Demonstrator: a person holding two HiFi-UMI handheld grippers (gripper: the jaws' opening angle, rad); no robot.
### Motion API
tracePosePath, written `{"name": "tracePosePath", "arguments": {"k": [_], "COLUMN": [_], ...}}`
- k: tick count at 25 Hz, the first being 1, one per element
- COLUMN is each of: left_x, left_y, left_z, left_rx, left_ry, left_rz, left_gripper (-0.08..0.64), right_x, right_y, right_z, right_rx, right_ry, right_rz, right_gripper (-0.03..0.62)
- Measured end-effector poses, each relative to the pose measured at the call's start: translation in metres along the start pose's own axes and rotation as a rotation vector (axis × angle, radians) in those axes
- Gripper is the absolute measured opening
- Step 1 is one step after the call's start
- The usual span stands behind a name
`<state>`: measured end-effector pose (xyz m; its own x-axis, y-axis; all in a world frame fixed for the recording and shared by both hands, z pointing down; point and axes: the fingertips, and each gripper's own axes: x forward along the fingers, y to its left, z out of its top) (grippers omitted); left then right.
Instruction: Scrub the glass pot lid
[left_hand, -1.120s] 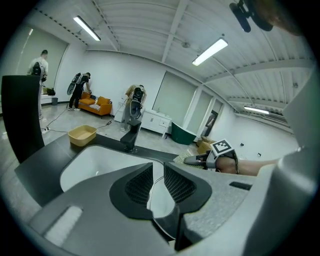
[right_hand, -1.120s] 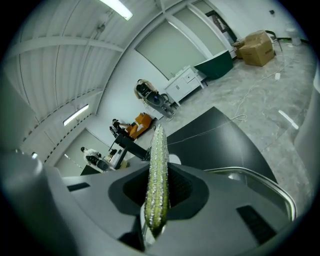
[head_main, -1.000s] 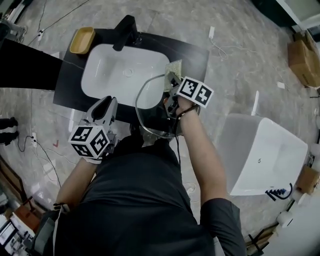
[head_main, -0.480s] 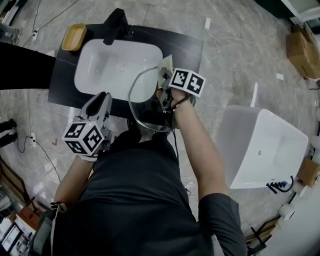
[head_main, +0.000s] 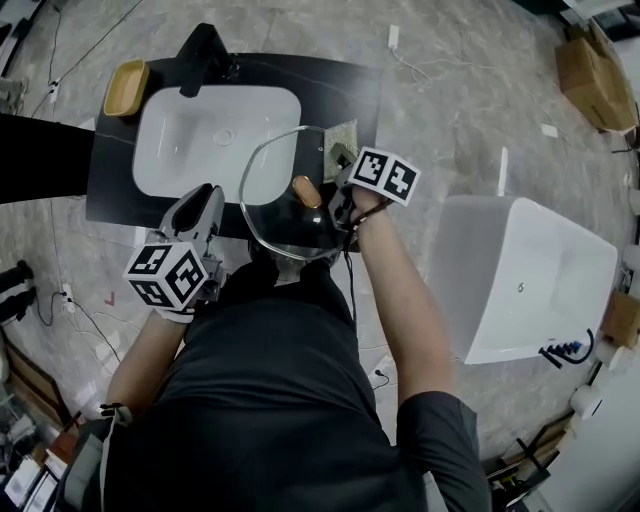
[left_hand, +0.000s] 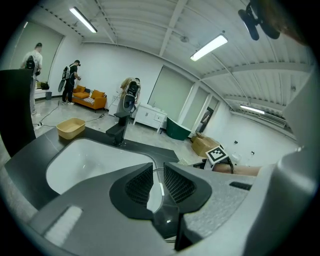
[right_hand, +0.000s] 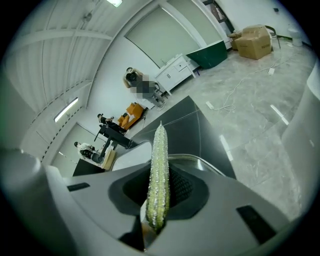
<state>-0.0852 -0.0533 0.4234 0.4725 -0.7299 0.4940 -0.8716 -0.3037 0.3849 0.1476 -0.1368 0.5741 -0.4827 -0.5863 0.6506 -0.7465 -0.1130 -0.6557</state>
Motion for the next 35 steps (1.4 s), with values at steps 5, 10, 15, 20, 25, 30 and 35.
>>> {"name": "tracePosePath", "arguments": {"k": [5, 10, 15, 20, 25, 30, 35], "left_x": [0.01, 0.015, 0.013, 0.0, -0.024, -0.039, -0.037], "left_y": [-0.013, -0.018, -0.015, 0.005, 0.03, 0.049, 0.051], "left_z": [-0.001, -0.003, -0.001, 0.001, -0.003, -0.01, -0.017], "left_rx": [0.013, 0.013, 0.0, -0.039, -0.101, -0.149, -0.168], "left_ry": [0.014, 0.022, 0.015, -0.009, -0.036, -0.044, -0.03], "left_rz": [-0.03, -0.038, -0.023, 0.026, 0.099, 0.147, 0.135], "left_gripper": [0.071, 0.071, 0.07, 0.071, 0.071, 0.071, 0.069], "right_x": [-0.022, -0.042, -0.054, -0.016, 0.024, 0.042, 0.032], "right_y": [-0.03, -0.057, -0.037, 0.035, 0.068, 0.054, 0.036], "right_z": [0.003, 0.009, 0.026, 0.026, -0.007, -0.031, -0.041], "right_rx": [-0.012, -0.047, -0.532, -1.448, -1.96, -2.282, -2.357], "right_ry": [-0.028, -0.042, 0.024, 0.116, 0.24, 0.382, 0.423], "right_rz": [-0.036, -0.095, -0.205, -0.186, -0.113, -0.125, -0.136], "right_gripper": [0.054, 0.054, 0.054, 0.054, 0.054, 0.054, 0.054]}}
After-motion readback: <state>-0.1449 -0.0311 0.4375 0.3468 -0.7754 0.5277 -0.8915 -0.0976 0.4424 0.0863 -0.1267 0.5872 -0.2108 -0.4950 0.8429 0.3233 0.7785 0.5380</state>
